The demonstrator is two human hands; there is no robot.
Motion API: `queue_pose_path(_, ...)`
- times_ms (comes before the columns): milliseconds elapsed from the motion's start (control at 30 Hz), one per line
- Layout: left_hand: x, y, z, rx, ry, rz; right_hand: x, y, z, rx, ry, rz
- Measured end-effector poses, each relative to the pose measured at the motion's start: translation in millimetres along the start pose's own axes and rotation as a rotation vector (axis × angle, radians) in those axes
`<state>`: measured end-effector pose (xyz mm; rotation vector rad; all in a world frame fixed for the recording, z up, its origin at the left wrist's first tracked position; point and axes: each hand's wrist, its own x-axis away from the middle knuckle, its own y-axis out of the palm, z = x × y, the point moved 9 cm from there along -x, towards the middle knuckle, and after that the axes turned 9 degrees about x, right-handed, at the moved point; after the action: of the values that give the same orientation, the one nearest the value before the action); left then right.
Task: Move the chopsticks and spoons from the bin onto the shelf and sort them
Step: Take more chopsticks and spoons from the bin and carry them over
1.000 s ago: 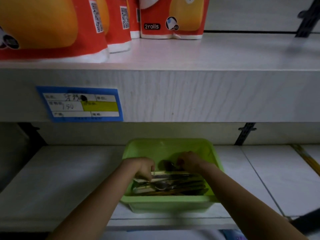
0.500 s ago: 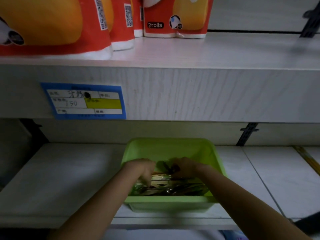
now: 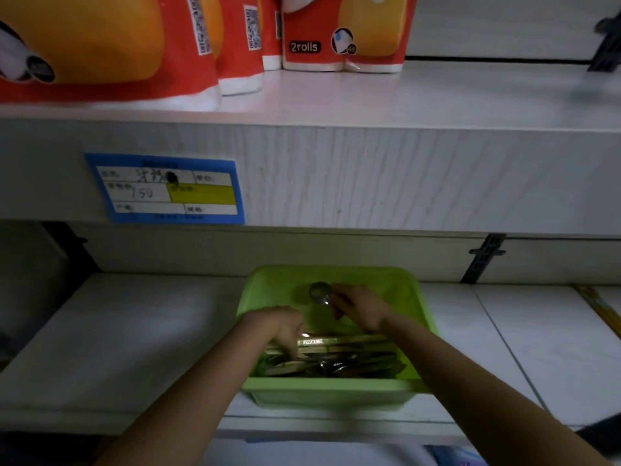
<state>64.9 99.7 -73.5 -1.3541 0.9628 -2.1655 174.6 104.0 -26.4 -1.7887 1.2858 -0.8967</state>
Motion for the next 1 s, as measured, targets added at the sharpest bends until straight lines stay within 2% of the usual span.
queue_pose_path(100, 0, -3, 2, -0.014, 0.006, 0.035, 7, -19, -15, -0.082, -0.08, 0.13)
queue_pose_path(167, 0, -8, 2, 0.007, 0.021, 0.082, 12, -24, -20, -0.107, -0.075, 0.126)
queue_pose_path(333, -2, -17, 1, 0.022, 0.028, 0.15, 29, 20, -17, 0.044, -0.063, -0.333)
queue_pose_path(433, -4, -22, 0, 0.003, 0.014, 0.207, 34, 40, -14, 0.292, -0.132, -0.466)
queue_pose_path(633, -1, -34, 2, -0.02, 0.026, 0.303, 31, 51, -17, 0.5, -0.199, -0.44)
queue_pose_path(1000, -9, -20, -8, -0.019, -0.04, 0.195, 24, 46, 6, 0.378, -0.079, -0.451)
